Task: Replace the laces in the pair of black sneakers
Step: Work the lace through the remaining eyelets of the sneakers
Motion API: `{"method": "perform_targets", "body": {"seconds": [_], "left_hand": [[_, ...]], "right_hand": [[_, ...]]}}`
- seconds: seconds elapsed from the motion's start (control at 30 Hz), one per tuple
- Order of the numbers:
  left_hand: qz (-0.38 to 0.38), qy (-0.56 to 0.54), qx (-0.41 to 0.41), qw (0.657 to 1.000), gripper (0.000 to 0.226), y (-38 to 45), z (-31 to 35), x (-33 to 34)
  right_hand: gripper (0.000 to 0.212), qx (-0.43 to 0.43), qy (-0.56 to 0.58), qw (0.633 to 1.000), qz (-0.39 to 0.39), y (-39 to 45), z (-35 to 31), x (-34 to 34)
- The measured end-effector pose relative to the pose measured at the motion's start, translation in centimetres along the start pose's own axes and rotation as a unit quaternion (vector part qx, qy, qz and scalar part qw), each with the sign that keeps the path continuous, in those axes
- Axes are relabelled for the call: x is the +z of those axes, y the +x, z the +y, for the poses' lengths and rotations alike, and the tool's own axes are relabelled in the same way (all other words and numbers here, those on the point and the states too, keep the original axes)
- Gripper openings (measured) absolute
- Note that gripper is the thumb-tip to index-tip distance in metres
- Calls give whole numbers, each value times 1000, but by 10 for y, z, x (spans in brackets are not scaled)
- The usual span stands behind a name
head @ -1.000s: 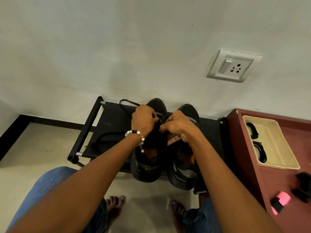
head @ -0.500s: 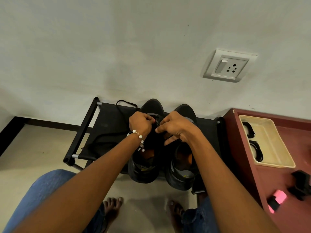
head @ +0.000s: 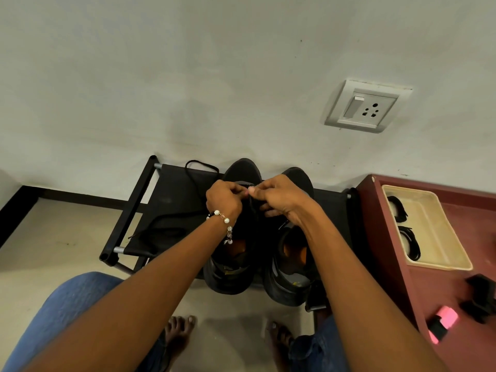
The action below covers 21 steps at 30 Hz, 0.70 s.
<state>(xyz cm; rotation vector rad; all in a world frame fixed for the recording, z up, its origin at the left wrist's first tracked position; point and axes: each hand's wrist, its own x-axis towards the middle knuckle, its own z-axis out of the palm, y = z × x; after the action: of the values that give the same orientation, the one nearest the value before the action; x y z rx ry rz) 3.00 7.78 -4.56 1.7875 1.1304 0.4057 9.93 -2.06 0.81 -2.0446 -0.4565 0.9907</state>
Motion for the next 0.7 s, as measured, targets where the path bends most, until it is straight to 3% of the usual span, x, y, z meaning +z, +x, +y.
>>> {"method": "perform_targets", "body": {"seconds": [0.07, 0.2, 0.27, 0.33, 0.43, 0.53, 0.6, 0.7], "left_hand": [[-18, -16, -21, 999, 6, 2, 1, 1], [-41, -15, -57, 997, 25, 8, 2, 2], [-59, -26, -61, 996, 17, 9, 1, 1], [-69, -34, -57, 995, 7, 9, 2, -3], [-106, -28, -45, 993, 17, 8, 7, -12], [-123, 72, 4, 990, 19, 1, 9, -19], [-109, 157, 34, 981, 23, -8, 10, -24], [-81, 210, 40, 974, 48, -29, 9, -31]], "right_hand": [[15, -3, -4, 997, 72, 8, 5, 4], [20, -28, -158, 970, 183, 25, 9, 20], [24, -15, -183, 958, 219, 28, 8, 24], [26, -5, -181, 955, 236, 31, 9, 26], [29, 3, -207, 951, 230, 31, 8, 28], [24, 6, -217, 951, 219, 28, 4, 26], [20, 11, -178, 958, 224, 29, 4, 22], [16, 31, -58, 971, 228, 27, 5, 16]]}}
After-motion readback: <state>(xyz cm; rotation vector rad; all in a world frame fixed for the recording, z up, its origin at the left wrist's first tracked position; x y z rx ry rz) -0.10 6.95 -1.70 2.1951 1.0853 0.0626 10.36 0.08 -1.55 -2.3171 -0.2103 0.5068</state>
